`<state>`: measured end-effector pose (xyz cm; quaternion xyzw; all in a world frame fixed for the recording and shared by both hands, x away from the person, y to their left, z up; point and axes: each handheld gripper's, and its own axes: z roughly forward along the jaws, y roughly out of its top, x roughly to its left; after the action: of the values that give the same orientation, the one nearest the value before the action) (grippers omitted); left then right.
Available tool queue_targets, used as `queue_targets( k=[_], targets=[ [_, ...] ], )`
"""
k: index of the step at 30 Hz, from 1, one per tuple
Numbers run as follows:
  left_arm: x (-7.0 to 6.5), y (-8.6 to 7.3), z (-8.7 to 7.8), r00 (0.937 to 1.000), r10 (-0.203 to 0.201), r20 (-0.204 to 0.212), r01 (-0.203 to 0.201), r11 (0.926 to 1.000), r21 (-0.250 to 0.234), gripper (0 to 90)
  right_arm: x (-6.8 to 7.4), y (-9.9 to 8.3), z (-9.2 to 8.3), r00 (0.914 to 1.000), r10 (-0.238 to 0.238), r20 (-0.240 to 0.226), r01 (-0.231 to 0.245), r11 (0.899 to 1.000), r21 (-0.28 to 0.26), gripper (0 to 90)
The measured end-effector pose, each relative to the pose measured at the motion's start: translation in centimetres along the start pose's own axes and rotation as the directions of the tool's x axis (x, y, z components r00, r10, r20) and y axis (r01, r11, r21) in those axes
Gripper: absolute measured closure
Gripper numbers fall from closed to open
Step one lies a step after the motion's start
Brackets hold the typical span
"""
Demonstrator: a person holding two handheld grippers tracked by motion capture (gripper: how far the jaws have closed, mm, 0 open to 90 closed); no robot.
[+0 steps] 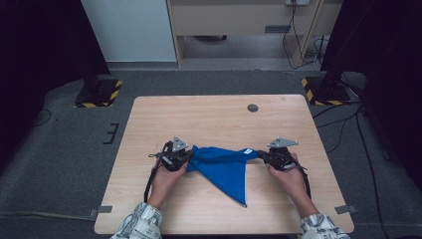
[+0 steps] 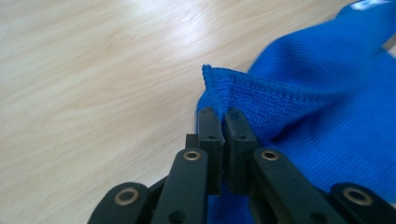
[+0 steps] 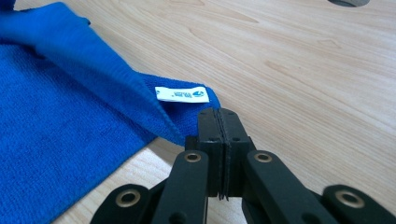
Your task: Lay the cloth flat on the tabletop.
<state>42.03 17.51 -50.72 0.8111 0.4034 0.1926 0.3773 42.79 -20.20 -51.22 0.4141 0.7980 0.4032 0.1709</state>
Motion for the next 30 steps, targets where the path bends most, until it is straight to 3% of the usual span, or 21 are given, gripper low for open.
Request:
queue_targets(
  k=[2, 6, 10, 22, 30],
  targets=[
    [0.6, -0.6, -0.2, 0.9994, -0.034, -0.003, 0.034, 0.9994, -0.005, 86.9, -0.1, -0.2, 0.1, 1.0, -0.002, 0.001, 0.002, 1.0, 0.009, 89.5],
    [0.8, -0.9, -0.2, 0.9978, -0.064, -0.019, 0.064, 0.9978, -0.019, 86.9, -0.2, -0.4, 0.3, 1.0, 0.003, -0.002, -0.003, 1.0, 0.02, 89.5],
    [0.6, -1.0, 0.0, 0.9986, -0.052, -0.01, 0.052, 0.9986, -0.005, 85.7, 0.0, -0.5, 0.4, 1.0, 0.001, 0.0, -0.001, 1.0, 0.03, 89.5],
    [0.4, -0.6, -0.2, 0.9972, -0.074, 0.01, 0.074, 0.9939, -0.081, 50.9, -0.2, -0.5, 0.3, 1.0, -0.001, 0.002, 0.001, 1.0, 0.022, 89.4],
    [-0.4, -0.2, -0.5, 0.9965, -0.045, 0.071, 0.052, 0.9923, -0.112, 43.7, -0.1, -0.5, 0.2, 1.0, 0.001, 0.002, -0.001, 1.0, 0.024, 89.4]
  ],
)
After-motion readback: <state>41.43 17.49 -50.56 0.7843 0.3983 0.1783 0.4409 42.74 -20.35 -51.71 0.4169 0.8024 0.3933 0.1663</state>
